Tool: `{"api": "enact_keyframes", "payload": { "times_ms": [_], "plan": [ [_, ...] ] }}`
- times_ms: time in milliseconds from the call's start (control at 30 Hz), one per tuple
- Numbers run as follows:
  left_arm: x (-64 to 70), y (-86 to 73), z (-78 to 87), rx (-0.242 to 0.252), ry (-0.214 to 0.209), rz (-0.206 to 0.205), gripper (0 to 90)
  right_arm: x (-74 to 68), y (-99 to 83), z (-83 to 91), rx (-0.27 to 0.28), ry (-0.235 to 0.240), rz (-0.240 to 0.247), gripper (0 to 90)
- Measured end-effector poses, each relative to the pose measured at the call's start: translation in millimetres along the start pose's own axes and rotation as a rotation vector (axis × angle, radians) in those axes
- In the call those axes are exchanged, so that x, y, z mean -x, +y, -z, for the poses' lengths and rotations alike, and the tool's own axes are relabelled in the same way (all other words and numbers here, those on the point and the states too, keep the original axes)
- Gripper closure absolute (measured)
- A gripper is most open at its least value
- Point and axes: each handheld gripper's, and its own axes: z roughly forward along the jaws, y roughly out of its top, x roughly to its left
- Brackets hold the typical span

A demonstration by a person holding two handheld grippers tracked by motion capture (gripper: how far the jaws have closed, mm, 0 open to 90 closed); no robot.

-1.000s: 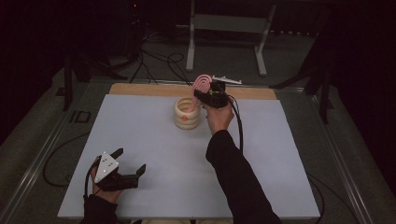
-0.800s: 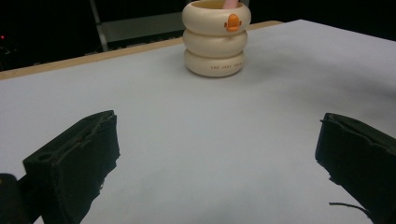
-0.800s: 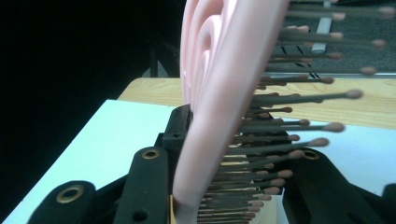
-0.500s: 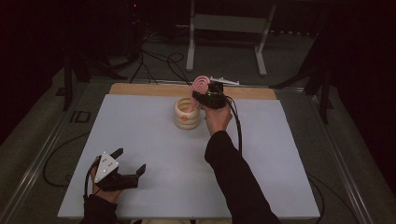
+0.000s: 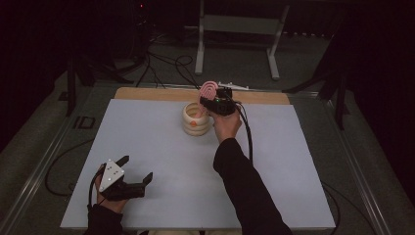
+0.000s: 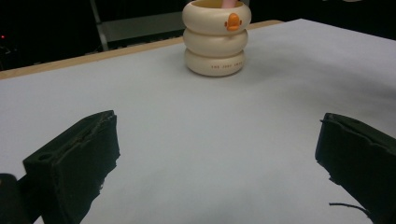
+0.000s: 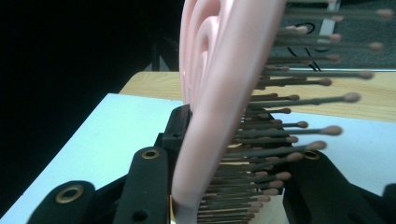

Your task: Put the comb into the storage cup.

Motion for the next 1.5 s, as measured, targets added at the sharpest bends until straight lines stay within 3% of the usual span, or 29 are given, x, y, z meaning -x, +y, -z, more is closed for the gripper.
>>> {"api": "enact_keyframes", "payload": {
  "times_ms": [767,1500],
  "plan": [
    [-0.2,-0.6,0.7,0.0,0.002,0.003,0.4,-3.9,-2.2,-5.3,-0.001,0.012,0.001,63.1],
    [-0.1,-0.7,0.7,-0.001,0.002,0.004,0.4,1.1,-2.7,-6.3,-0.012,0.021,-0.017,62.6]
  ]
}}
